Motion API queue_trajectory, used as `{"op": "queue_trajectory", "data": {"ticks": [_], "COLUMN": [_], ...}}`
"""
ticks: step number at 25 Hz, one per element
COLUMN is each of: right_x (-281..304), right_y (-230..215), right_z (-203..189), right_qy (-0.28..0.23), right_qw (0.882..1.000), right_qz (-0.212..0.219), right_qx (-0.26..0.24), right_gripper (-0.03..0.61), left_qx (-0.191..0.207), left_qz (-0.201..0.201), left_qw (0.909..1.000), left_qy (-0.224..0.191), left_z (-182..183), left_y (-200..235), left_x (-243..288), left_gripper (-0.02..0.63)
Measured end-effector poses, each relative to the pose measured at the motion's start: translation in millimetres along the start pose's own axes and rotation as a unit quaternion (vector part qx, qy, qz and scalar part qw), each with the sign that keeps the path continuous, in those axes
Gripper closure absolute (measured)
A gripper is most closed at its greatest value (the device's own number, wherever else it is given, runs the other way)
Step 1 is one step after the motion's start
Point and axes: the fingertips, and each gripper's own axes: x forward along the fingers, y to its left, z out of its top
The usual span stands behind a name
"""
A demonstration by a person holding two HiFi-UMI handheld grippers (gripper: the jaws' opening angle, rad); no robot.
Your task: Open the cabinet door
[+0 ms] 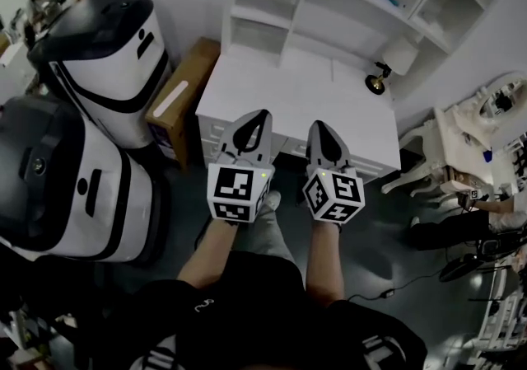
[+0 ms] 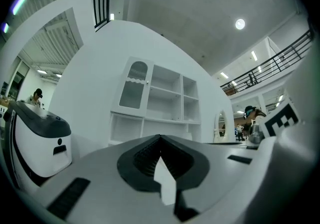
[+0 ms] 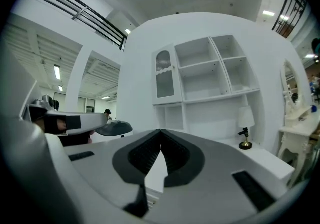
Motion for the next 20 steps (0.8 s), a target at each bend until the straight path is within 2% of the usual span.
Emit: {"op": "queue_trajectory", "data": {"ticks": [4,6,8,12,16,20], "right_x": [48.4,72.7,94.7,124.2,153.2,186.1], "right_y": [-5.1,-2.4,-1.6,-12.6,-43.7,-75.8], "right_z": [7.4,11.7,23.6,38.9,34.3,45.7], "right_qy": [-0.014,-0.022,-0.036,-0.056,-0.038,-0.047], "right_qw": [0.999,0.999,0.998,0.996,0.998,0.998], "right_qz": [0.028,0.040,0.051,0.053,0.042,0.043], "right_qx": [0.007,0.013,-0.003,-0.038,-0.025,-0.011], "right_gripper": [0.558,0.558,0.558,0.558,0.558,0.558], "left_qx": [0.016,0.023,0.031,0.036,0.037,0.042], "left_qz": [0.018,0.014,0.010,0.010,0.000,-0.016], "left_qw": [0.9997,0.9996,0.9993,0.9989,0.9991,0.9989], "left_qy": [-0.007,-0.005,-0.017,-0.027,-0.020,-0.015], "left_z": [6.2,7.8,16.2,21.9,15.1,13.9], "left_y": [19.7,27.5,33.1,45.1,50.6,46.8], "left_x": [33.6,50.5,69.9,111.4,155.5,203.5], "left_gripper": [0.603,0.603,0.603,0.603,0.603,0.603]}}
